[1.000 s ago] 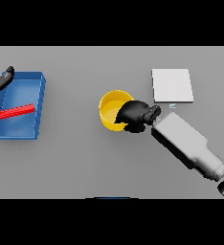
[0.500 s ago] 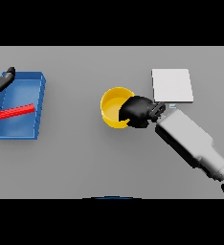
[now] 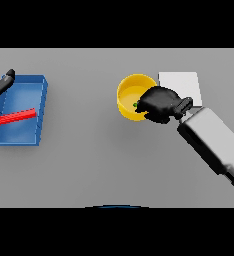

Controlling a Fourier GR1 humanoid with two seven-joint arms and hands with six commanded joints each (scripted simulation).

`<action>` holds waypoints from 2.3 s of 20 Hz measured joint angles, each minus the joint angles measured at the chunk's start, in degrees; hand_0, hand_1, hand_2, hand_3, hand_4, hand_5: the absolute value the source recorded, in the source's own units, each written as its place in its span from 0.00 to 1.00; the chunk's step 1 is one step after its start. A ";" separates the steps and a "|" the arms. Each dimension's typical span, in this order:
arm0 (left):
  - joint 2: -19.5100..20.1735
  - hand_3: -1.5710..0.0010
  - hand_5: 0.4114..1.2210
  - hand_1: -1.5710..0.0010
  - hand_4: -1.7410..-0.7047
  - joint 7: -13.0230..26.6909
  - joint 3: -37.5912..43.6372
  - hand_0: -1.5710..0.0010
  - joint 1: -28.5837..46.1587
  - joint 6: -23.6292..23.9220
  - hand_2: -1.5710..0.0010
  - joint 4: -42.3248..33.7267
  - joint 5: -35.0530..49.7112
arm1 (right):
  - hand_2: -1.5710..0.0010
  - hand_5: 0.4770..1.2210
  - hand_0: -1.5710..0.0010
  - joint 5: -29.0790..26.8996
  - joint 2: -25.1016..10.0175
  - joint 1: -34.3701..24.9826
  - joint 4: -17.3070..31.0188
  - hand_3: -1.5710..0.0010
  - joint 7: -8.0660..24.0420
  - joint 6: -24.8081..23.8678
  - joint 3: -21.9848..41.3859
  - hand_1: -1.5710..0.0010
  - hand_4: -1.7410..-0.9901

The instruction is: Pick up the red beaker and tilt it to pour out 1 green nut into yellow bowl. Pick up the yellow bowl and place it on the metallic measuring scale.

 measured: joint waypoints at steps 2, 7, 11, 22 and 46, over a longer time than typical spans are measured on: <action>-0.15 1.00 0.35 1.00 0.98 1.00 -0.28 1.00 -0.13 0.61 1.00 -0.78 -0.10 | 0.03 1.00 0.00 0.04 -0.61 0.39 -1.12 0.26 1.14 0.14 -0.87 0.00 0.00; 0.60 1.00 0.38 1.00 0.98 0.55 -0.03 1.00 0.73 0.81 1.00 -2.27 0.30 | 0.02 1.00 0.00 0.53 -3.41 -0.61 1.56 0.27 0.23 -2.96 -3.76 0.00 0.00; 0.73 1.00 0.39 1.00 0.97 3.13 -0.50 1.00 0.56 1.56 1.00 -2.95 0.08 | 0.02 1.00 0.00 0.62 -3.89 -1.20 7.22 0.27 0.60 -6.04 -5.99 0.00 0.00; 1.64 1.00 0.37 1.00 0.98 3.99 -0.22 1.00 0.65 1.37 1.00 -3.26 0.22 | 0.08 1.00 0.00 1.63 -4.19 -4.25 26.42 0.18 -2.55 -15.44 -8.89 0.00 0.00; 0.10 1.00 0.35 1.00 0.98 3.96 -0.53 1.00 0.00 0.76 1.00 -1.78 0.23 | 0.87 0.43 0.95 1.06 -2.12 -6.76 36.57 0.78 -4.41 -12.03 -10.11 0.92 0.41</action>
